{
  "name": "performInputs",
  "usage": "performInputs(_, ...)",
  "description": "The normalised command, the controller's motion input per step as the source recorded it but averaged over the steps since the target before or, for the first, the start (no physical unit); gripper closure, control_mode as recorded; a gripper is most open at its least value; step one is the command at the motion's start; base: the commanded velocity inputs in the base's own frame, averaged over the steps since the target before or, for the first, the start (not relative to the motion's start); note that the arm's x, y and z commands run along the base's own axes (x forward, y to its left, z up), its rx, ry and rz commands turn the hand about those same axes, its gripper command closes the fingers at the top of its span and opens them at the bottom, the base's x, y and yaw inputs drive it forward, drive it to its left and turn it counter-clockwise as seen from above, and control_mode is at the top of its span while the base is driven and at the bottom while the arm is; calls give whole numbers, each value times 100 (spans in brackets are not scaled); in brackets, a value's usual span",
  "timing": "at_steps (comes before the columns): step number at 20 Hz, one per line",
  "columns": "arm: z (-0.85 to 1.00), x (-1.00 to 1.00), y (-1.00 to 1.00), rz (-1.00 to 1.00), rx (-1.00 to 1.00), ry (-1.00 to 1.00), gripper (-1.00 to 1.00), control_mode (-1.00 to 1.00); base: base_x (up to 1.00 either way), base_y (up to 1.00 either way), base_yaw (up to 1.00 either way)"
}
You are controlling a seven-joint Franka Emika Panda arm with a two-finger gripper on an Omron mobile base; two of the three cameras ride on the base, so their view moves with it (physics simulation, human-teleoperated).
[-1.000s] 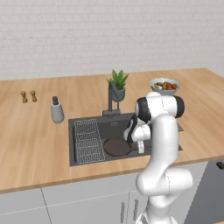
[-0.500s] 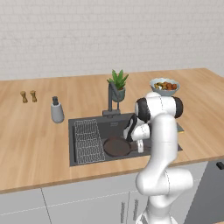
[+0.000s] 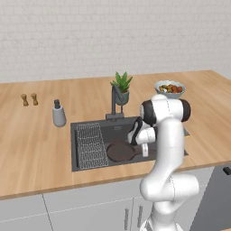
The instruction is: Pick the pan and sponge and place them into the sink. Then turn on the water.
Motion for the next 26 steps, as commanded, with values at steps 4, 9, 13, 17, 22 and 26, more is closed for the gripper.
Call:
performInputs(4, 67, 0, 0, 0, 3, -2, -100, -100, 0, 0, 0)
performInputs(9, 100, -9, -8, -1, 4, 2, -100, -100, 0, 0, 0)
performInputs(13, 100, -23, -17, -5, 0, 1, -100, -100, 0, 0, 0)
performInputs(17, 100, -43, -23, -7, 1, 4, -100, -100, 0, 0, 0)
performInputs(22, 78, -34, -21, -6, 0, 5, -100, -100, 0, 0, 0)
performInputs(26, 1, -1, -14, 0, 0, 0, -100, -100, 0, 0, 0)
